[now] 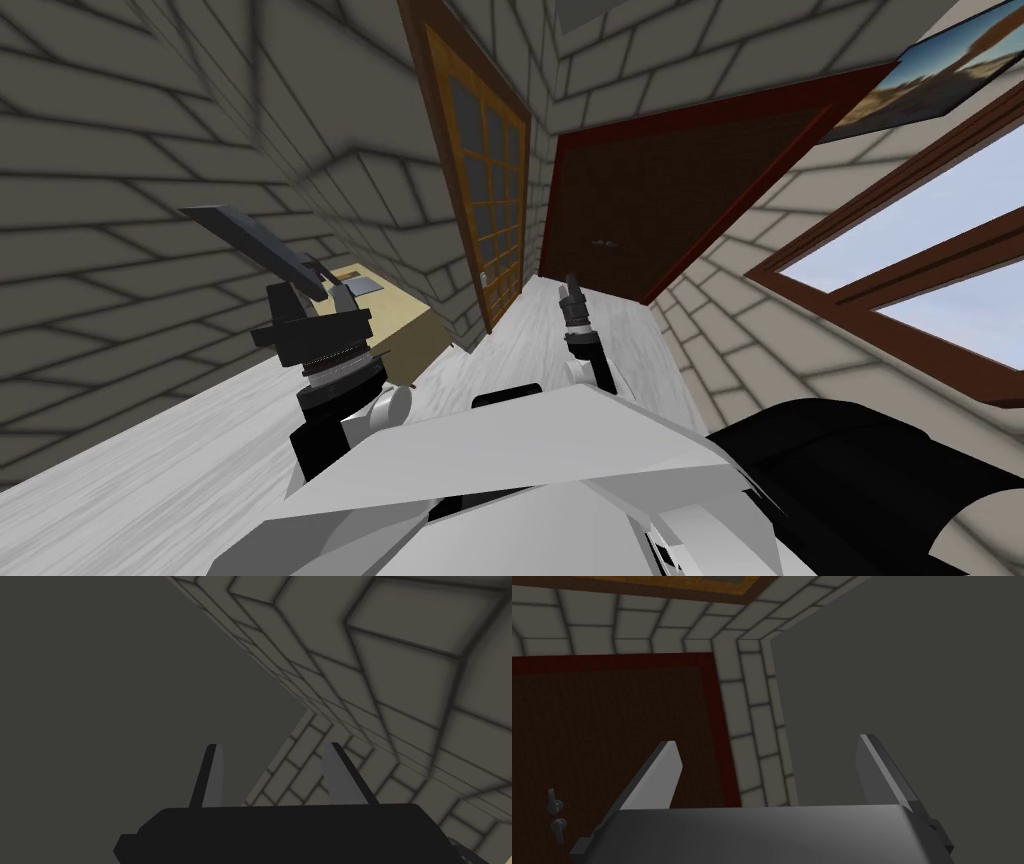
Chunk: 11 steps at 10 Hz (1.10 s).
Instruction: Pull the door open
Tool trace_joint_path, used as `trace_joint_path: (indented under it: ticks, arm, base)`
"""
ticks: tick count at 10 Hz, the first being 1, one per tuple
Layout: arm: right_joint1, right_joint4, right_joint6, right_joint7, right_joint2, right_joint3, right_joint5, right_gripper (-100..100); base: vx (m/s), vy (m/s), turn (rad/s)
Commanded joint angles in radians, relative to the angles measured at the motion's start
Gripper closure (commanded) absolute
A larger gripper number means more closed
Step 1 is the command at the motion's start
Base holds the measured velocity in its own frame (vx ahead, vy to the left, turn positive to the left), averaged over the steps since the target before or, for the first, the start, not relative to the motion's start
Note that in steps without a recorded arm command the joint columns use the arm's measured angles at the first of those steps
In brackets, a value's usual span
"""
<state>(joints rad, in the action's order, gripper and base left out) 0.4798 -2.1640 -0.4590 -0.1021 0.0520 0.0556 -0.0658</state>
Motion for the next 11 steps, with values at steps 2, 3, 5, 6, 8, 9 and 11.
trace_joint_path:
  ticks: [2, 3, 5, 6, 8, 9, 11]
  arm:
    - [-0.019, 0.055, -0.018, -0.041, 0.005, 0.008, -0.020, -100]
    - [-0.025, 0.074, -0.024, -0.055, 0.008, 0.011, -0.027, -100]
    - [-0.039, 0.113, -0.036, -0.085, 0.013, 0.015, -0.042, -100]
    - [-0.047, 0.136, -0.043, -0.102, 0.015, 0.018, -0.050, -100]
    - [-0.062, 0.181, -0.057, -0.137, 0.020, 0.024, -0.067, -100]
    - [-0.070, 0.204, -0.064, -0.154, 0.022, 0.027, -0.076, -100]
    - [-0.087, 0.251, -0.078, -0.190, 0.026, 0.033, -0.094, -100]
  base:
    - [0.068, -0.037, 0.015]
    - [0.071, -0.036, 0.018]
    - [0.074, -0.030, 0.016]
    - [0.082, -0.026, 0.017]
    - [0.092, -0.051, 0.020]
    - [0.092, -0.042, 0.021]
    - [0.088, -0.037, 0.020]
